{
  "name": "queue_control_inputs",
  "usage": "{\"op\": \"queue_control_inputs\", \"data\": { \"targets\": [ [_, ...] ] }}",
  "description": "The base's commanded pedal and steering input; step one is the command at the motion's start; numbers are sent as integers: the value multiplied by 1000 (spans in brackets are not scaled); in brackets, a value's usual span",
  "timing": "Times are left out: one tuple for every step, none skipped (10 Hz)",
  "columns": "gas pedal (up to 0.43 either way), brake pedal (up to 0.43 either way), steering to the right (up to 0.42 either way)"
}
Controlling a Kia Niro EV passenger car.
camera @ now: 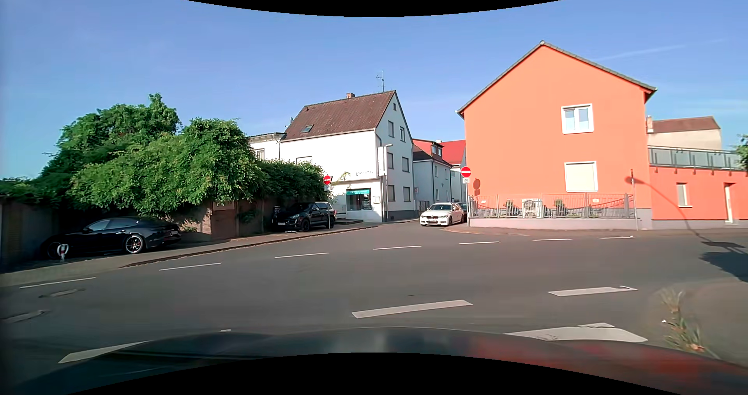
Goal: Follow the waypoints while adhering to traffic rules and regulations
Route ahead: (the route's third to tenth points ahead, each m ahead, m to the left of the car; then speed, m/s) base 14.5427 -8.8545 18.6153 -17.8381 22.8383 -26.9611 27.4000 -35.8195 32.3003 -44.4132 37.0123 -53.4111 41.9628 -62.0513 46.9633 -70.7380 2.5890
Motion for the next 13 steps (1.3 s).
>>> {"op": "queue_control_inputs", "data": {
  "targets": [
    [0,177,33],
    [0,159,51],
    [0,152,66],
    [0,152,80],
    [0,122,93],
    [0,61,108],
    [0,0,124],
    [0,0,136],
    [0,0,145],
    [0,0,155],
    [0,0,166],
    [0,0,179],
    [0,0,202]
  ]
}}
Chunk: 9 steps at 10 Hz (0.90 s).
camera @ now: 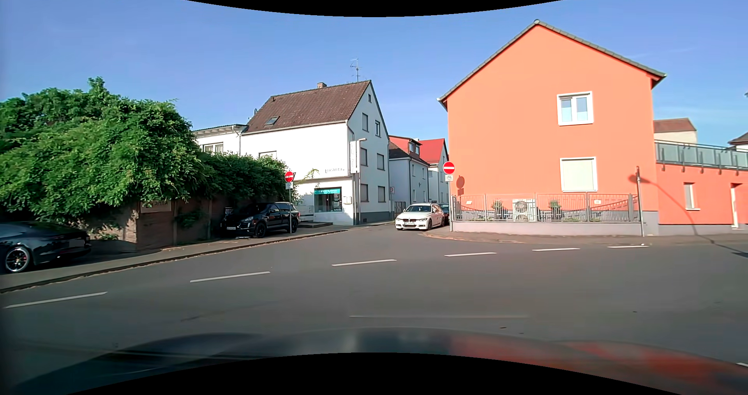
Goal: Follow the waypoints while adhering to traffic rules and regulations
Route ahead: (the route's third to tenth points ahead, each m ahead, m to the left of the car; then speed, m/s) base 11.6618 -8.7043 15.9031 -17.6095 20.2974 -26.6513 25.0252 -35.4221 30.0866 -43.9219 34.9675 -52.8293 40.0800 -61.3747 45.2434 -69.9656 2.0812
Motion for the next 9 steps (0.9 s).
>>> {"op": "queue_control_inputs", "data": {
  "targets": [
    [0,0,228],
    [0,0,256],
    [0,0,279],
    [0,0,301],
    [0,0,320],
    [0,0,341],
    [0,0,361],
    [59,0,381],
    [110,0,401]
  ]
}}
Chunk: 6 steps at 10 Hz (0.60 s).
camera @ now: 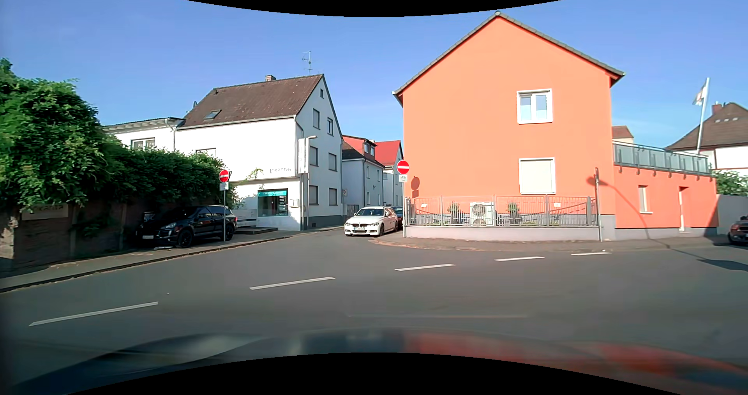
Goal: Follow the waypoints while adhering to traffic rules and regulations
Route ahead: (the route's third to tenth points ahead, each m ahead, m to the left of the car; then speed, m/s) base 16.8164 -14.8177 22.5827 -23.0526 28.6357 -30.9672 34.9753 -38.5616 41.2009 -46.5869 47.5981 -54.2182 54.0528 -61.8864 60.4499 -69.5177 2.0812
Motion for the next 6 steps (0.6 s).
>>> {"op": "queue_control_inputs", "data": {
  "targets": [
    [130,0,421],
    [138,0,440],
    [150,0,461],
    [169,0,488],
    [177,0,514],
    [189,0,541]
  ]
}}
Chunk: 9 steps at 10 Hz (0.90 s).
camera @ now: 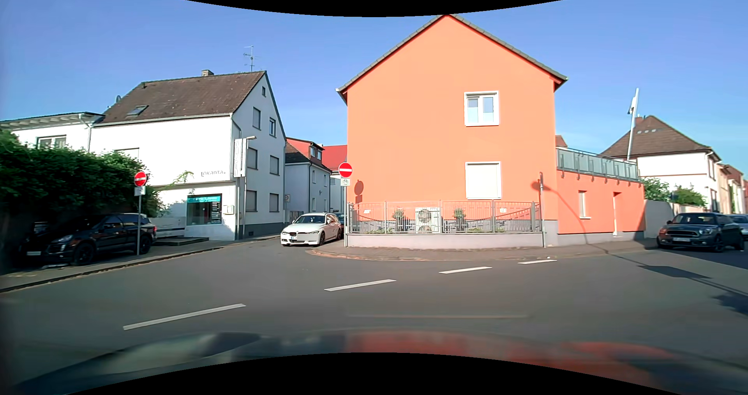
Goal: Follow the waypoints while adhering to traffic rules and regulations
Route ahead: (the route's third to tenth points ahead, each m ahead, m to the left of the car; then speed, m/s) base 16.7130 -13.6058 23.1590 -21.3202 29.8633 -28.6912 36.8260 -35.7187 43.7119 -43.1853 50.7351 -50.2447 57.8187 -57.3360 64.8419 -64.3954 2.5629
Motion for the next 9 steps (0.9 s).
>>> {"op": "queue_control_inputs", "data": {
  "targets": [
    [197,0,570],
    [220,0,592],
    [220,0,610],
    [228,0,625],
    [228,0,642],
    [240,0,657],
    [248,0,665],
    [248,0,666],
    [248,0,665]
  ]
}}
